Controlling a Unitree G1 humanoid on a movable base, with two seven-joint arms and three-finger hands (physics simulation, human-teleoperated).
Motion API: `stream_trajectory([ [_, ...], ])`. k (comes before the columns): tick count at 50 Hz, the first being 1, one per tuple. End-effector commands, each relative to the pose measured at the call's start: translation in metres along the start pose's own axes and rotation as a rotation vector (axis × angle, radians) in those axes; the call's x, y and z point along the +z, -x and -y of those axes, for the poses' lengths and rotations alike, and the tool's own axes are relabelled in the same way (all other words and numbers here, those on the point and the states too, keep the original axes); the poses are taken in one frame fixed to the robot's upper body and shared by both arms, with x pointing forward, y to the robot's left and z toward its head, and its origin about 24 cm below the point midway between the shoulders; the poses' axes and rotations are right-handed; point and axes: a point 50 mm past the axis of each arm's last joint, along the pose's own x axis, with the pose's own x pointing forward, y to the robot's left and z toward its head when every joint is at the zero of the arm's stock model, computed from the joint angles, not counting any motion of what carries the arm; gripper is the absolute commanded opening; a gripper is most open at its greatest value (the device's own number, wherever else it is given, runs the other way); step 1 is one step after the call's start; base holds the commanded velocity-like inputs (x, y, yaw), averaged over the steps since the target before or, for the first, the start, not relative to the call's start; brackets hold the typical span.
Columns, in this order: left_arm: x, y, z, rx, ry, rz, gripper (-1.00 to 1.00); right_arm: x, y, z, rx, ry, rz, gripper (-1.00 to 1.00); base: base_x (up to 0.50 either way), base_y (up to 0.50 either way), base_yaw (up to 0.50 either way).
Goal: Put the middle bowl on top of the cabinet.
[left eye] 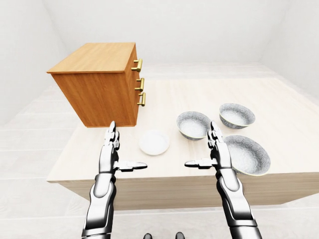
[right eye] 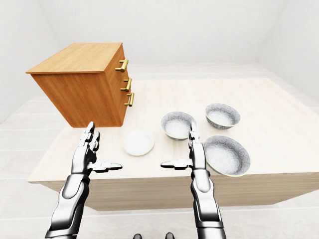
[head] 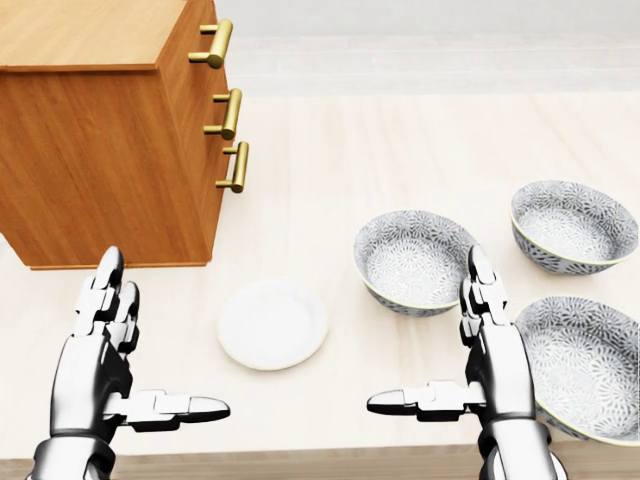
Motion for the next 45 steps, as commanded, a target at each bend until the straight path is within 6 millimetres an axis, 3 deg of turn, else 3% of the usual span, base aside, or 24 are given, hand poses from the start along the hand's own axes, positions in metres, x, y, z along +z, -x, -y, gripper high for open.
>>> stream_trajectory([
  [1, -0.002, -0.001, -0.003, 0.0, 0.002, 0.004, 1.0, 0.001, -0.002, 0.0, 0.002, 0.0, 0.001, 1.0, 0.0, 0.5, 0.0],
  [14, 0.004, -0.003, -0.004, -0.011, -0.004, -0.004, 1.0, 0.002, -0.003, -0.002, 0.012, -0.012, -0.001, 1.0, 0.0, 0.5, 0.0],
  [15, -0.003, -0.002, -0.003, -0.017, -0.012, -0.007, 1.0, 0.003, -0.003, -0.002, 0.011, -0.01, 0.001, 1.0, 0.0, 0.5, 0.0],
  [20, -0.006, -0.002, -0.003, -0.029, -0.016, -0.017, 1.0, 0.003, -0.002, -0.002, 0.017, -0.015, 0.001, 1.0, 0.0, 0.5, 0.0],
  [25, 0.004, -0.001, -0.003, -0.03, -0.02, -0.016, 1.0, 0.005, 0.0, -0.003, 0.015, -0.028, 0.008, 1.0, 0.0, 0.5, 0.0],
  [29, -0.004, 0.0, -0.003, -0.03, -0.022, -0.014, 1.0, 0.005, 0.0, -0.003, 0.016, -0.024, 0.008, 1.0, 0.0, 0.5, 0.0],
  [32, 0.006, -0.001, -0.004, -0.029, -0.023, -0.012, 1.0, 0.005, -0.001, -0.001, 0.004, -0.023, 0.011, 1.0, 0.0, 0.5, 0.0],
  [42, -0.006, -0.005, -0.005, -0.008, -0.023, -0.024, 1.0, 0.002, -0.003, 0.001, 0.004, -0.037, -0.005, 1.0, 0.0, 0.0, 0.0],
  [45, 0.004, -0.005, -0.005, -0.011, -0.018, -0.024, 1.0, -0.001, -0.003, 0.0, 0.004, -0.033, -0.011, 1.0, 0.0, 0.0, 0.0],
])
